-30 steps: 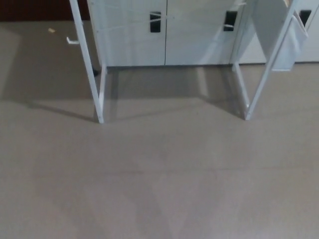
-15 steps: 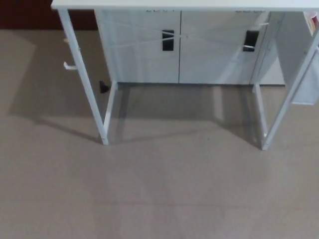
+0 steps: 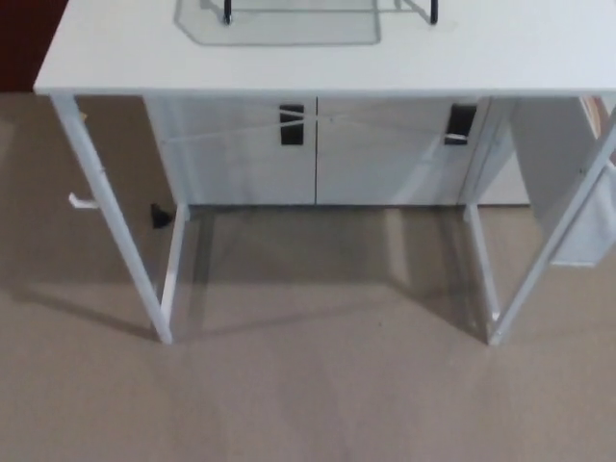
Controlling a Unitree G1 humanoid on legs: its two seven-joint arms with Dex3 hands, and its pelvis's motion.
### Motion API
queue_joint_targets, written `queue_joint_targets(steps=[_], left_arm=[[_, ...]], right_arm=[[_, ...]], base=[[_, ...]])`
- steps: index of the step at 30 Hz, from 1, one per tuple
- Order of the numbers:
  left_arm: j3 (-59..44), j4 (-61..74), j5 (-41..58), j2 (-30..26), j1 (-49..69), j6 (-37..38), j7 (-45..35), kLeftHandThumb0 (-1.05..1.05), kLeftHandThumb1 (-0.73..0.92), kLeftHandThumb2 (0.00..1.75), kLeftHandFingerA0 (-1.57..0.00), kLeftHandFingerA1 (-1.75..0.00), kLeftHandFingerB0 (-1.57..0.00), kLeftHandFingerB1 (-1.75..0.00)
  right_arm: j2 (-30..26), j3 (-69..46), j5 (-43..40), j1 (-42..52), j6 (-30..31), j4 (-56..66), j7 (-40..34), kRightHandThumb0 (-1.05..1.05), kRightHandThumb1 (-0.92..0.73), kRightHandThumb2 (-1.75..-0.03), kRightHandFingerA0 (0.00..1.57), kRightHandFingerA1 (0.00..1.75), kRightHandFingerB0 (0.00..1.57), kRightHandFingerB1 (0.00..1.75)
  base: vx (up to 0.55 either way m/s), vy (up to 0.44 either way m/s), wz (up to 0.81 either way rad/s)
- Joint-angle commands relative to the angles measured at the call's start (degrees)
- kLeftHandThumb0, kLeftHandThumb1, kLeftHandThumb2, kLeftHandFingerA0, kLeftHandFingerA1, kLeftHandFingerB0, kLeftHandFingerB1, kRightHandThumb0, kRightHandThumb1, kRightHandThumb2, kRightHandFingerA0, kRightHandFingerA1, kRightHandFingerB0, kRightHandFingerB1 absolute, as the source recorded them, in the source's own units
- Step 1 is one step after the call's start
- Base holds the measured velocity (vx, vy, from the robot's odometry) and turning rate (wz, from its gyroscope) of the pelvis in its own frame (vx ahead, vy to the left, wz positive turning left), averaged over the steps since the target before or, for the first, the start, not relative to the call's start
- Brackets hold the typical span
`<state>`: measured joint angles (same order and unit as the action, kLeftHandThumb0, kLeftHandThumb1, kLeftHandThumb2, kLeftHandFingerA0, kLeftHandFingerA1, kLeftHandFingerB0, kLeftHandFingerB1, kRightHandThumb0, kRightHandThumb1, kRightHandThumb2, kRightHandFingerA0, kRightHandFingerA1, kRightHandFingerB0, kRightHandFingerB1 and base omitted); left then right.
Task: The robot walks towards a file tray kept in the middle of a desk and uses its right hand to grab a tray and pulls it out towards itself
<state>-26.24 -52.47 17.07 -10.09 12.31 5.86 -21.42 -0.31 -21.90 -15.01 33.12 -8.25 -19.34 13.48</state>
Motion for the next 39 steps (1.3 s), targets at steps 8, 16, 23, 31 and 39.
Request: queue_joint_targets(steps=[8,16,23,31,39], left_arm=[[0.79,-3.42,-0.49,-0.26,-1.78,4.38,0.77,-0.34,0.45,0.77,-0.33,-0.37,-0.24,-0.39],[1.81,-5.25,-1.82,-2.41,-1.99,5.32,0.8,-0.3,0.45,0.75,-0.33,-0.38,-0.24,-0.36],[1.66,-3.82,-0.47,-2.81,-1.53,4.45,-0.68,-0.3,0.46,0.76,-0.33,-0.37,-0.25,-0.37],[2.46,-1.67,-0.4,-3.17,-2.01,3.05,-1.06,-0.34,0.44,0.71,-0.38,-0.39,-0.24,-0.37],[3.01,-0.45,0.46,-3.63,-1.81,0.49,-2.93,-0.31,0.28,0.9,-0.33,-0.59,-0.19,-0.55]], right_arm=[[-0.45,2.66,3.34,-3.21,-0.67,-2.42,-3.54,-0.4,-0.43,-0.69,0.57,0.58,0.31,0.46],[-0.35,2.23,1.31,-2.85,-0.89,-4.65,-2.29,-0.38,-0.44,-0.68,0.53,0.58,0.31,0.46],[-0.1,2.08,0.48,-1.98,-0.24,-4.47,-2.05,-0.37,-0.43,-0.67,0.59,0.6,0.33,0.46],[-0.4,3.09,1.99,-2.38,-1.06,-4.85,-2.76,-0.4,-0.42,-0.68,0.61,0.6,0.34,0.46],[-1.05,2.72,0.91,-3.13,-1.34,-6.94,-1.19,-0.28,-0.52,-0.56,0.57,0.5,0.37,0.38]], base=[[0.29,-0.245,0.24],[0.22,-0.111,-0.01],[0.36,0.102,-0.1],[0.31,0.066,0.05],[0.29,-0.171,0.16]])
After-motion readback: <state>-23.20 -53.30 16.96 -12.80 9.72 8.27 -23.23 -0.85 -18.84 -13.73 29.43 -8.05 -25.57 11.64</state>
